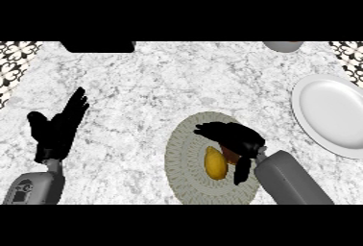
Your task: Pick the lemon from the placemat and place it in the plate
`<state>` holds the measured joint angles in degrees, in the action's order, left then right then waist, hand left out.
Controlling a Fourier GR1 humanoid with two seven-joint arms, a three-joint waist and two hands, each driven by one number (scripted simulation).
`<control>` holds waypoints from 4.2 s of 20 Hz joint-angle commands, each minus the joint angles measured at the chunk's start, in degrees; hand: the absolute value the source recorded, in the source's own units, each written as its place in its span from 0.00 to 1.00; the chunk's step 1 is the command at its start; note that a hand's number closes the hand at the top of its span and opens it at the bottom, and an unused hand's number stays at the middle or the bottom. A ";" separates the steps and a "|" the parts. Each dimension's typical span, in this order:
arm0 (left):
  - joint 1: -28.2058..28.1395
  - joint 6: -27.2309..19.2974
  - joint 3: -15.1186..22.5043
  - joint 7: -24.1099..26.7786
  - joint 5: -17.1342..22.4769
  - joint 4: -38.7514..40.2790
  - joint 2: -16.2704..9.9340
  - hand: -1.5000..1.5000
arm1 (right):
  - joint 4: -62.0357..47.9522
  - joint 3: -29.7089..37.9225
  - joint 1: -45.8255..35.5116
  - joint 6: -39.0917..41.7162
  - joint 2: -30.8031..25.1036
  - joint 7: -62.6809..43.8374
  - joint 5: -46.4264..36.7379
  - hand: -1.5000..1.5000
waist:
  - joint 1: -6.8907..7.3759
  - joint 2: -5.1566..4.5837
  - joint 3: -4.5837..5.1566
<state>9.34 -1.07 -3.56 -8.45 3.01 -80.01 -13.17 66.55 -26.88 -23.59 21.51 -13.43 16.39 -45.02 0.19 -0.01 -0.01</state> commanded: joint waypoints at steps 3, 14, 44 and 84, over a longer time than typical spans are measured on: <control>3.08 -0.82 0.41 -2.97 -1.73 0.01 1.46 0.50 | -7.82 1.76 -3.30 -3.24 4.77 1.99 -5.87 0.00 | 0.07 -0.06 0.00; 0.42 0.07 -0.79 -2.93 -2.03 -2.70 1.79 0.50 | -9.16 -1.33 -2.75 -0.13 5.94 8.83 -12.26 1.00 | 0.08 -0.01 0.00; -3.39 1.42 -2.22 -3.90 -0.93 -6.24 1.26 0.50 | 30.18 28.53 11.62 -33.37 4.18 -27.60 -17.24 1.00 | -0.83 0.41 0.01; 1.13 2.37 -3.77 -3.70 -2.01 -2.38 1.39 0.50 | -28.77 60.35 -7.26 -22.02 -17.21 25.28 19.97 0.00 | -0.51 0.45 -0.04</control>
<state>10.65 1.32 -6.61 -9.80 0.35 -80.32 -11.01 34.70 31.58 -31.09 -5.36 -32.67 35.55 -30.52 0.19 0.02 -0.08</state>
